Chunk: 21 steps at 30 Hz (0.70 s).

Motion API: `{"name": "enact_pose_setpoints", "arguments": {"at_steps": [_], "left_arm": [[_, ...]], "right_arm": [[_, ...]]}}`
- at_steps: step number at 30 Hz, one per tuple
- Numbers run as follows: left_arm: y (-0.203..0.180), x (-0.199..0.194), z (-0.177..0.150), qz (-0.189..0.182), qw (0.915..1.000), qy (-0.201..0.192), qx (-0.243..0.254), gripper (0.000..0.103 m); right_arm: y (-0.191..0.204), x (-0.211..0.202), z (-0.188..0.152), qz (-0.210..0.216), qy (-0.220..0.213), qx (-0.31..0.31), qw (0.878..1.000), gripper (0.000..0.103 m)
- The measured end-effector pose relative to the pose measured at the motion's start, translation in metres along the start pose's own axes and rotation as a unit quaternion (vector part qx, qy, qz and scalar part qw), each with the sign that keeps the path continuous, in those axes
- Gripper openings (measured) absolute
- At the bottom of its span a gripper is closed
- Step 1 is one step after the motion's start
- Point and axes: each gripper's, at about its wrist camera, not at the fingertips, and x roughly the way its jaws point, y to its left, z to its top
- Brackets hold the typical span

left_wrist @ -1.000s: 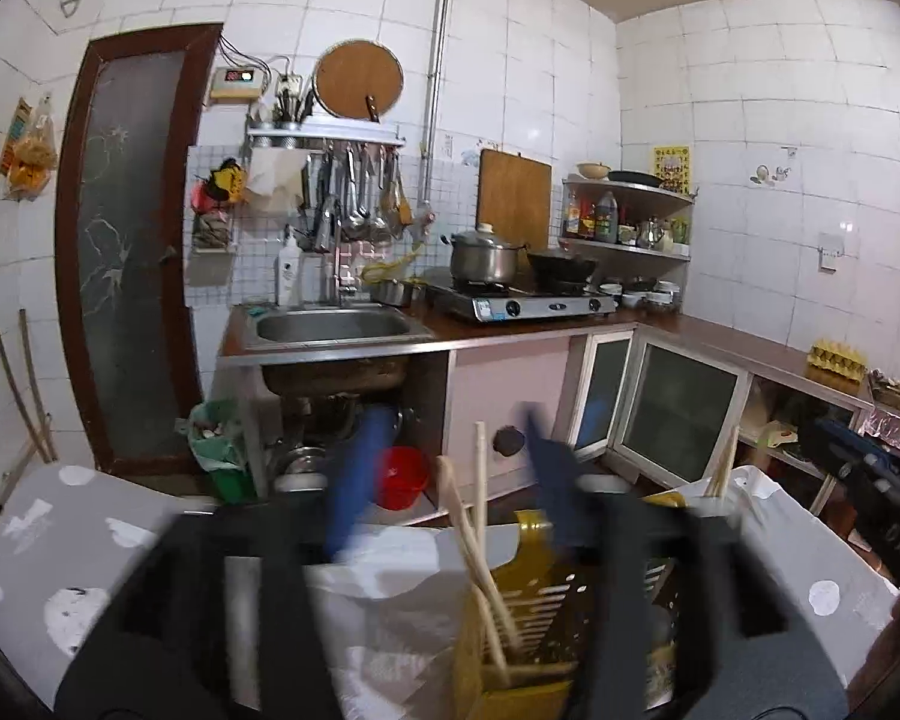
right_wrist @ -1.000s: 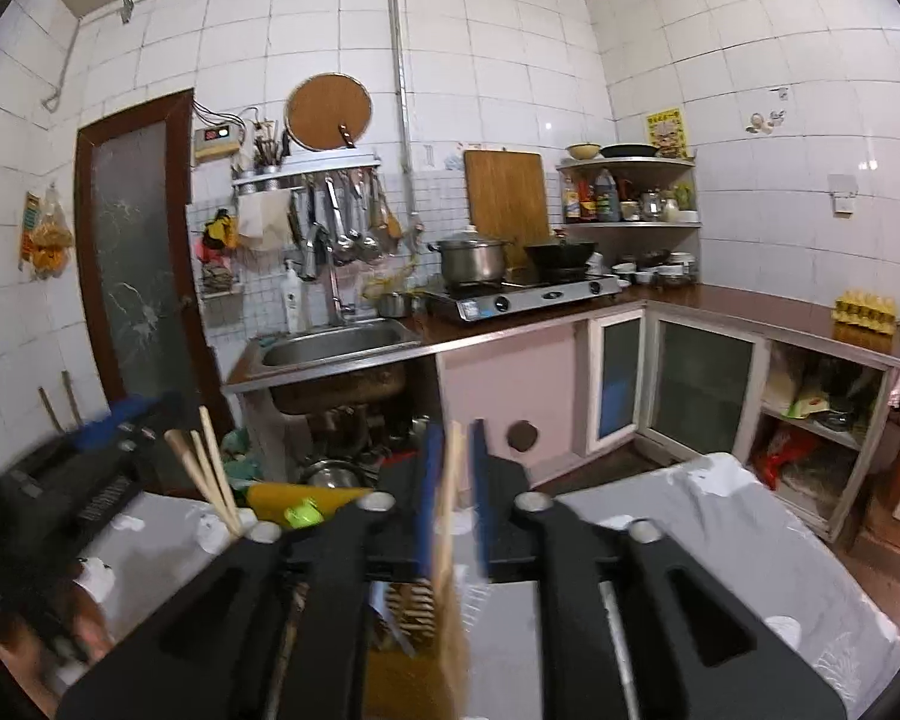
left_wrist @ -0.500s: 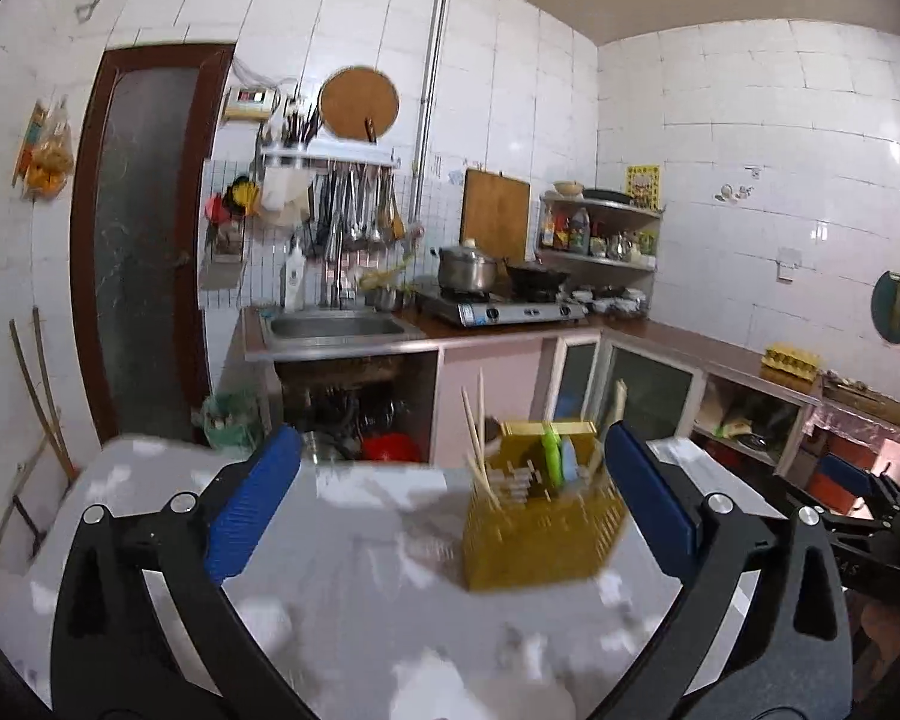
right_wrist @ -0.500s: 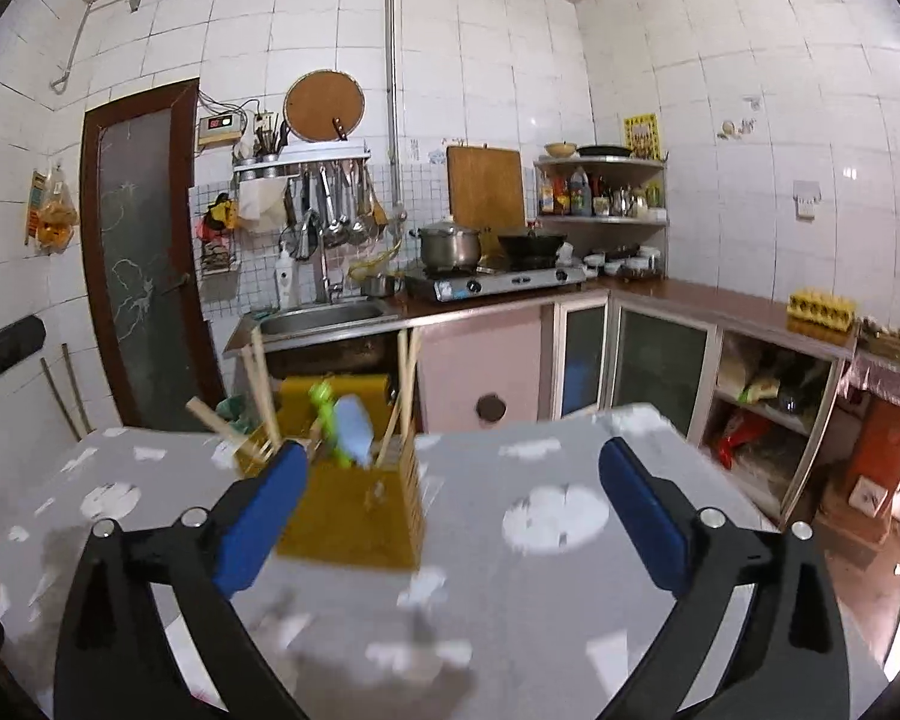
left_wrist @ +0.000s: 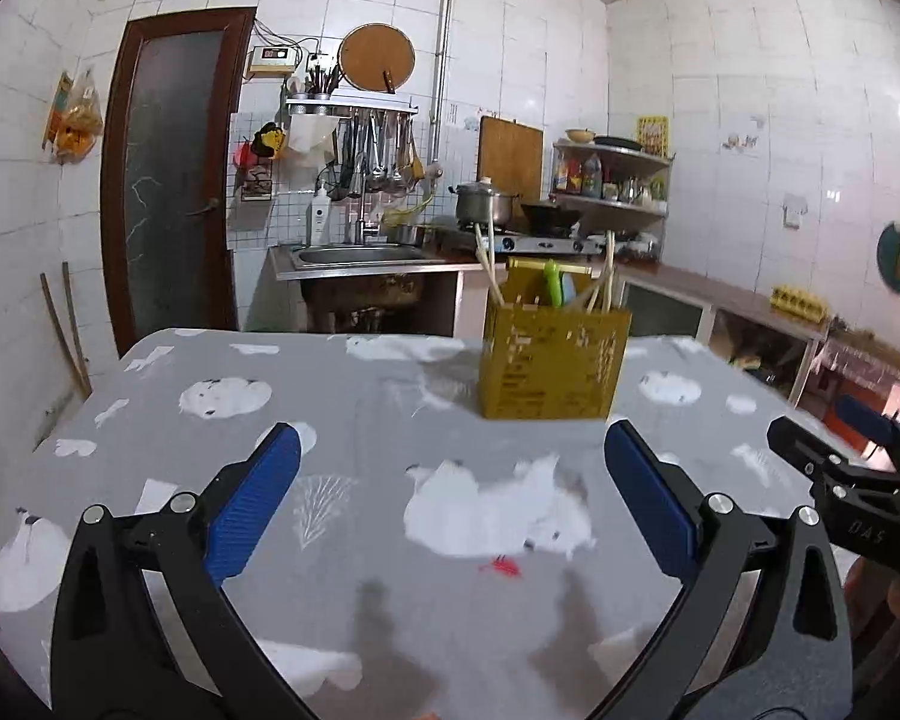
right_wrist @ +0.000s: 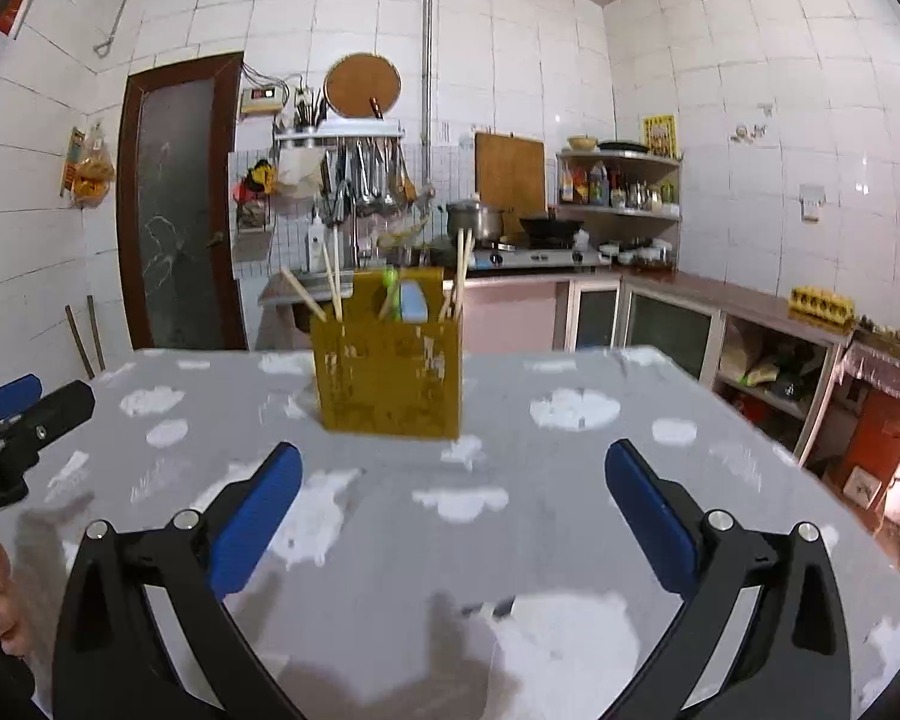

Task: Organize utensils

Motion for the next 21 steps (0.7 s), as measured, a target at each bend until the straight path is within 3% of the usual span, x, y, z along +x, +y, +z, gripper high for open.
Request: {"name": "enact_pose_setpoints", "arguments": {"at_steps": [10, 21], "left_arm": [[-0.009, -0.005, -0.026, 0.025, 0.9986, -0.041, 0.023, 0.098], [-0.017, -0.003, -0.037, 0.022, 0.9981, -0.038, 0.043, 0.098]], "right_arm": [[0.003, -0.003, -0.034, -0.007, -0.006, 0.005, 1.000, 0.099], [0.004, -0.001, -0.040, -0.011, -0.005, 0.007, 1.000, 0.099]]}}
